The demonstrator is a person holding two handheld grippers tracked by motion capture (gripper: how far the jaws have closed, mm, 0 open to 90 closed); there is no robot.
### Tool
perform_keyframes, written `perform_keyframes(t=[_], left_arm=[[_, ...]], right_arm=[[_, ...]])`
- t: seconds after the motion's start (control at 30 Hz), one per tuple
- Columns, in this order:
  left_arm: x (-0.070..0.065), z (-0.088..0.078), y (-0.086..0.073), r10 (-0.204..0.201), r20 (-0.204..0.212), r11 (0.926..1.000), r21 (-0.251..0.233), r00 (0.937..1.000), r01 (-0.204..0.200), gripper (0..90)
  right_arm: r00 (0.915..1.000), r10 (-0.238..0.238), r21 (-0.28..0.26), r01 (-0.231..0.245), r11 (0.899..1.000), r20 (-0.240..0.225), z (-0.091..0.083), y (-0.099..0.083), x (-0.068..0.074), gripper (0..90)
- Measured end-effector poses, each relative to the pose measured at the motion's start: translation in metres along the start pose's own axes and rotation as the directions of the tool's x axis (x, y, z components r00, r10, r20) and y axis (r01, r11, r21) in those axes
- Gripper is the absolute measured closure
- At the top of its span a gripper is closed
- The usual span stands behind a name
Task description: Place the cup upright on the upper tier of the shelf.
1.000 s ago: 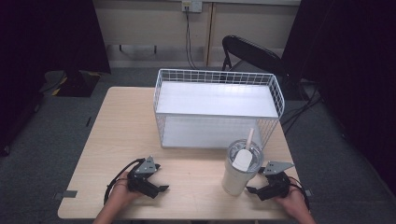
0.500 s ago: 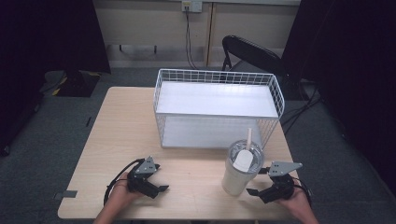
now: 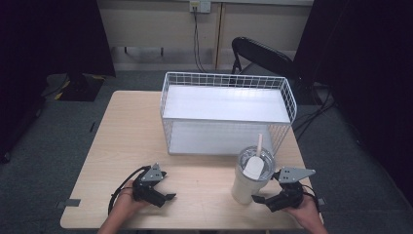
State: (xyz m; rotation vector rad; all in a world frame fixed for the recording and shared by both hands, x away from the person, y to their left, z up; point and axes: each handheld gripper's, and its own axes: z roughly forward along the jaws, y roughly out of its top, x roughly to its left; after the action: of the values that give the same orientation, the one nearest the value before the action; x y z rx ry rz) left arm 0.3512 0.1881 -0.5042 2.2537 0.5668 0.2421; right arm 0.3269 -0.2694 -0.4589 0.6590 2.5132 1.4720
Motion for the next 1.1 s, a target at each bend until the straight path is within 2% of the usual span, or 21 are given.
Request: perform_keyframes(t=[0.27, 0.7, 1.1], left_arm=[[0.000, 0.000, 0.000, -0.001, 0.000, 1.0000, 0.000, 1.0000, 0.001, 11.5], [0.000, 0.000, 0.000, -0.006, -0.006, 1.0000, 0.001, 1.0000, 0.006, 11.5], [0.000, -0.001, 0.000, -0.008, -0.008, 1.0000, 0.001, 0.9999, 0.008, 11.5]], right_arm=[[0.9995, 0.023, -0.067, -0.024, 0.997, -0.022, 0.003, 0.007, 0.002, 12.9], [0.9998, 0.021, -0.077, -0.021, 0.997, -0.004, 0.009, 0.014, 0.005, 9.7], [0.9996, 0.015, -0.117, -0.012, 0.993, 0.025, 0.015, 0.015, 0.008, 8.8]])
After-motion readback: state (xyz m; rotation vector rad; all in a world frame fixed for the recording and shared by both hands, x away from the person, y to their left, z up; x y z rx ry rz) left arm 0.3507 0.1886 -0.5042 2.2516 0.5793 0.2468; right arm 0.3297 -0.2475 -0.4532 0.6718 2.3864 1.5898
